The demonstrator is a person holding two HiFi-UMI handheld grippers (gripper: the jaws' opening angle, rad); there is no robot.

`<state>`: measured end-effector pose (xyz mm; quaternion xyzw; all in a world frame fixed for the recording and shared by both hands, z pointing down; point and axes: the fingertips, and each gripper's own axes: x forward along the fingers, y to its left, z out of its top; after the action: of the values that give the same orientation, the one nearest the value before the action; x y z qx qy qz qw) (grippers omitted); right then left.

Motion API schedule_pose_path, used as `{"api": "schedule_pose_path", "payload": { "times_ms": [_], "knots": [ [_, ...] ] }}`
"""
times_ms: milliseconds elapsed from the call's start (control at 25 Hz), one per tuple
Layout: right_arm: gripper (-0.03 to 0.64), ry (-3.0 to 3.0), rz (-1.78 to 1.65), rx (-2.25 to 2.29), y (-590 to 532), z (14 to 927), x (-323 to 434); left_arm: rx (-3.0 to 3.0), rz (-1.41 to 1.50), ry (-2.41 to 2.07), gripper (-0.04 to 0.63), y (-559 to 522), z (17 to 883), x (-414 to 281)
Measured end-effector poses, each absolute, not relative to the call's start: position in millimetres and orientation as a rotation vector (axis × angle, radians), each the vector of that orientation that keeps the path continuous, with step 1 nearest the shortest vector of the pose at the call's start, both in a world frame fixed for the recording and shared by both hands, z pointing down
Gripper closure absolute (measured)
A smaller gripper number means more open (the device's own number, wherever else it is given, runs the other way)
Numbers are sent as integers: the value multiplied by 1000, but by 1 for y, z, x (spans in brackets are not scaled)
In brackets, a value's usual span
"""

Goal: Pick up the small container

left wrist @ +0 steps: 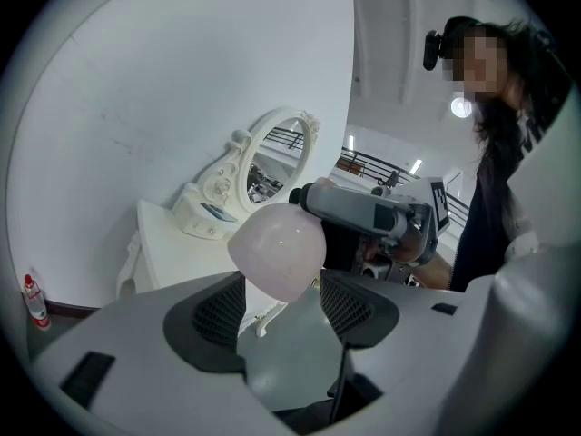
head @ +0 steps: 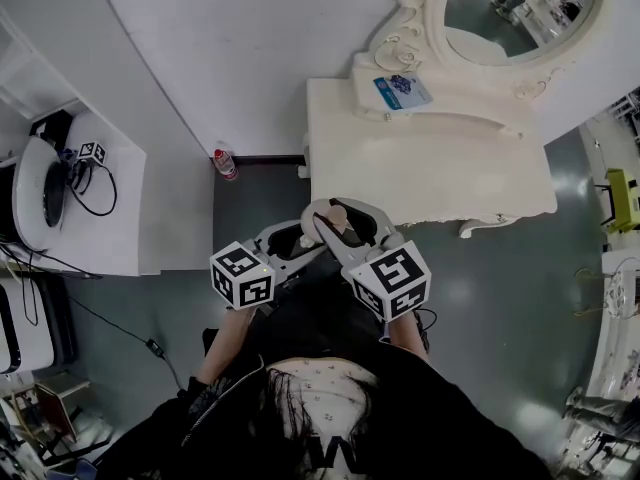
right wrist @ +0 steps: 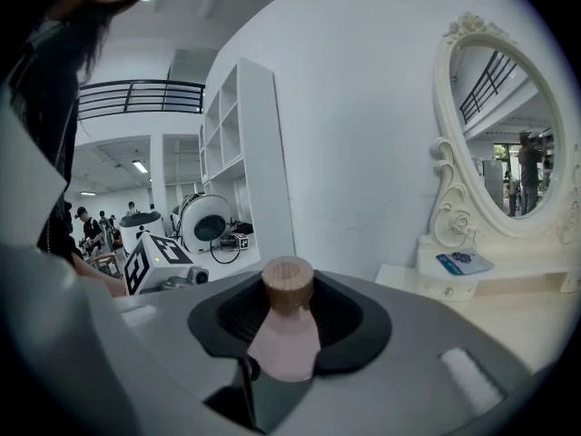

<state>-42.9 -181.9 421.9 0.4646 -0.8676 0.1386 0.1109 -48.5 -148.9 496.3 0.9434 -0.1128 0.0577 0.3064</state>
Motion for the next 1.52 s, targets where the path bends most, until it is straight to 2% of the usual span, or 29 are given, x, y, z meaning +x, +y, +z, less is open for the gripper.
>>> {"api": "schedule_pose_path", "payload": {
  "times_ms": [760, 1520],
  "knots": [
    [472, -2479, 383, 1383, -98, 419, -25, 2502, 139, -250, 348, -64, 495, -26],
    [472, -2539, 363, 1383, 103, 418, 13, 2540, 185, -302, 348, 133, 494, 9]
  ]
}}
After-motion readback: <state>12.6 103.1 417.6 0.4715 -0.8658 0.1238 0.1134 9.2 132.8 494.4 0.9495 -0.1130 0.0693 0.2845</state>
